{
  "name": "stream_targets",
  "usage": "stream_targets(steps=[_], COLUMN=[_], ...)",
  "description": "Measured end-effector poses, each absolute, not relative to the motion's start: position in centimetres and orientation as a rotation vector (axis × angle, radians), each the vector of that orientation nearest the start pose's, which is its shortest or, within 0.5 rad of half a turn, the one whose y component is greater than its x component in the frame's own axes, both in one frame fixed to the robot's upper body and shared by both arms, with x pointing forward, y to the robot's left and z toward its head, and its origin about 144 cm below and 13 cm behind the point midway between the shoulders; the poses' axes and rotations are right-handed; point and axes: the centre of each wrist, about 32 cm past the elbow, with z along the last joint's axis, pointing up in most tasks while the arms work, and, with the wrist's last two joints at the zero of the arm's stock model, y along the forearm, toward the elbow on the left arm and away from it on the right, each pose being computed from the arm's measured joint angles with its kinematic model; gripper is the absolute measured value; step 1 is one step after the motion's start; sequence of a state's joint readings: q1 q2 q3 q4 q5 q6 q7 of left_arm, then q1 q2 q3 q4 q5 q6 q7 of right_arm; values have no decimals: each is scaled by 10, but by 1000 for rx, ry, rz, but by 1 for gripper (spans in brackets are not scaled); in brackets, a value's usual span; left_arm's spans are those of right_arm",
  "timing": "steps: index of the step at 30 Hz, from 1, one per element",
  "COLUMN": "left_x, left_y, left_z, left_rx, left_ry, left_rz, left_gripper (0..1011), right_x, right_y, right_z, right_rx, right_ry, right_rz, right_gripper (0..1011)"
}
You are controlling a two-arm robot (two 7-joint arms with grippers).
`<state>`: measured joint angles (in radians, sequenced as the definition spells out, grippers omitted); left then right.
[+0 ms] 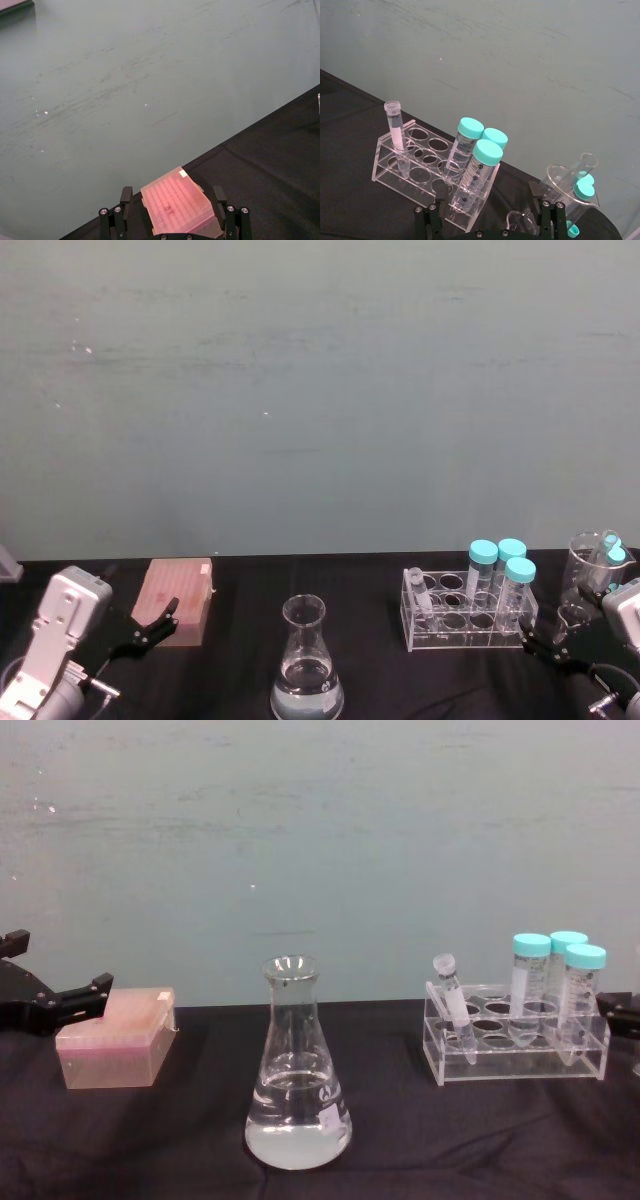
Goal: Pour the liquid from the test tube into the beaker using one hand.
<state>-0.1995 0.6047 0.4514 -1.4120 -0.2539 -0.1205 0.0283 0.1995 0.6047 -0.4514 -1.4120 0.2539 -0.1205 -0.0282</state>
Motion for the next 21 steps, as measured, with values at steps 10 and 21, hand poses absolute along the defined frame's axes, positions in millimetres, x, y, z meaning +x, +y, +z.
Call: stream_targets(steps=[10,21], left_x=[489,489], left_y=[310,310], left_z=[1140,1140], left_rx=[304,305], left_ry=[-285,-285], left_rz=[1248,1248], left_gripper=[1000,1000], right_x=[489,489], right_y=[-310,-310], right_z=[1140,1140], right_rx=[-305,-305], right_ry=[-285,-285], right_rz=[-1248,-1248], right_gripper=[1000,1000])
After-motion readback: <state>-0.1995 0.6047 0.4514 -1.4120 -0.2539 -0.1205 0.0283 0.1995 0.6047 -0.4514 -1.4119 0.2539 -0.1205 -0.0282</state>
